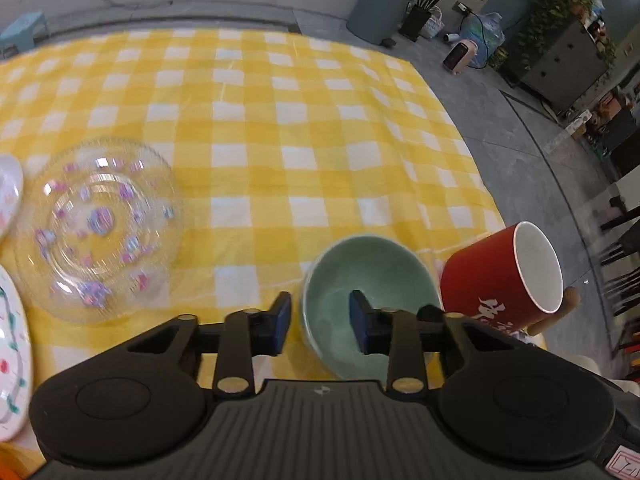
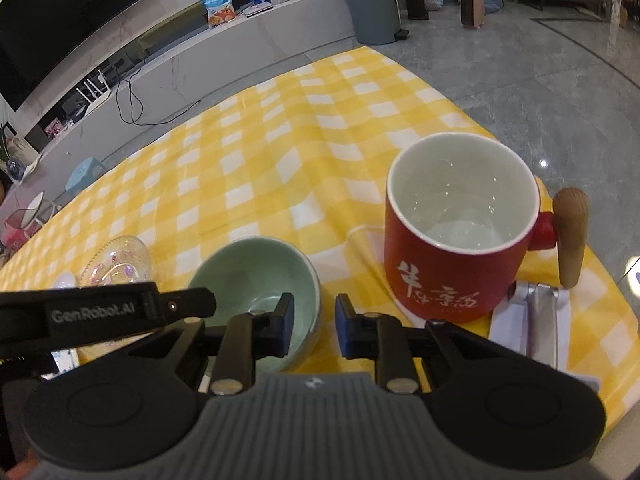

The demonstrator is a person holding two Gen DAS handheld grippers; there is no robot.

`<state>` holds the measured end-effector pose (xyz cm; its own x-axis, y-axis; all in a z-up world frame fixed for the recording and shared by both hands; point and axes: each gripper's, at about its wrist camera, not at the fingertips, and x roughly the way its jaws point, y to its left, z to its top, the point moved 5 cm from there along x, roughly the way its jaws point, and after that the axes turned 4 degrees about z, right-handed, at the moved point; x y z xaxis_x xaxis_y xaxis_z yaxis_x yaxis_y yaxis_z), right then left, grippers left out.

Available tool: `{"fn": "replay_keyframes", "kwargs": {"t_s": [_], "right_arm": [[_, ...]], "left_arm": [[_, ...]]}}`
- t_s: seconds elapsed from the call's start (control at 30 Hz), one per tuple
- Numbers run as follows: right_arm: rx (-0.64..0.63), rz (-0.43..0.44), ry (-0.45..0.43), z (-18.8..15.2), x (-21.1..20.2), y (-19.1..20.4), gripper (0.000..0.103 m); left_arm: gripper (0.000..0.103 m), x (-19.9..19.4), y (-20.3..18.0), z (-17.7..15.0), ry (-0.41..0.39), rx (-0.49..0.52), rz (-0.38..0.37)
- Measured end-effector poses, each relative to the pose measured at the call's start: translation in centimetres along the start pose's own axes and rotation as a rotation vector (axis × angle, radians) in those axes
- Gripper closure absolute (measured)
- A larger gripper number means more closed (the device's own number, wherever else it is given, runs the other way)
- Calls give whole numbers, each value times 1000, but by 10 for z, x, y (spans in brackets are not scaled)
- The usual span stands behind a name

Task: Organize plates and bowls
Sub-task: 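Close the left gripper on the pale green bowl rim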

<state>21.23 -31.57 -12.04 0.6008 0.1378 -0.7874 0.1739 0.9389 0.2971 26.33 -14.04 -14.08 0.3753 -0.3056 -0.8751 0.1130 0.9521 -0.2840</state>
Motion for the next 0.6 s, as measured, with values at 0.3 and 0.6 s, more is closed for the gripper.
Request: {"fn": "replay_keyframes", "kwargs": {"t_s": [0.3, 0.6], "right_arm": [[-130, -99, -56, 1, -3, 10, 82], [-130, 33, -46, -2, -9, 29, 79]], "left_arm": [[96, 10, 11, -4, 9, -42, 32], [95, -3, 28, -19, 68, -61, 49]]}}
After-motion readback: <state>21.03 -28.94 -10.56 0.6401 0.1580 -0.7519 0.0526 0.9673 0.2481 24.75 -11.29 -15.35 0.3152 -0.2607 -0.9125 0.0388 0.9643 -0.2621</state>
